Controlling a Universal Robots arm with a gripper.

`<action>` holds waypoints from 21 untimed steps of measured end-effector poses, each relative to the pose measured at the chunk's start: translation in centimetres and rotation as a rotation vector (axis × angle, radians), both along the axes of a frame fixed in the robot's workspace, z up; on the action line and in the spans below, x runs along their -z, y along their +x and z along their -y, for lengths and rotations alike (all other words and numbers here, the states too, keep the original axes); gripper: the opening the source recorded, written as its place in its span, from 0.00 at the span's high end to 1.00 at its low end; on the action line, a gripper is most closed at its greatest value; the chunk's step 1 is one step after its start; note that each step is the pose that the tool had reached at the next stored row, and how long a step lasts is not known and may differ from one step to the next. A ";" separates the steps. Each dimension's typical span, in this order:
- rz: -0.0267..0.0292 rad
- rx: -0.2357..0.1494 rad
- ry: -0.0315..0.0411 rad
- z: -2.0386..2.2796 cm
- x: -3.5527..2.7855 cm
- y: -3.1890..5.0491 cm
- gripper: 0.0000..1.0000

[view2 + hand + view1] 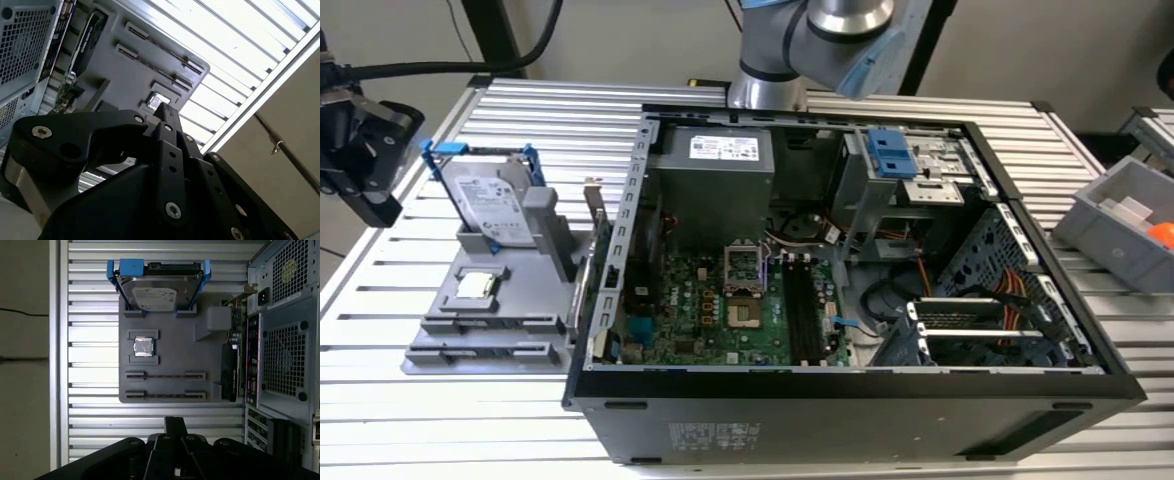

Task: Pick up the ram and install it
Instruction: 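Pick up the ram and move it above insertion slot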

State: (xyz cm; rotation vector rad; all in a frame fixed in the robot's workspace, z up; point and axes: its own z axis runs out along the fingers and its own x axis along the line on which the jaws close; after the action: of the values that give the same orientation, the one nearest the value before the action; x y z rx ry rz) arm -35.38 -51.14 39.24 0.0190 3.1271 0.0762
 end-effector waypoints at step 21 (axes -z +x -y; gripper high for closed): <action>0.0001 0.000 0.0000 0.00 0.01 -0.03 1.00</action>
State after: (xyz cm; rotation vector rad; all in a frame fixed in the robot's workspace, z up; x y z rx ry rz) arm -35.41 -51.14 39.23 0.0190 3.1270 0.0762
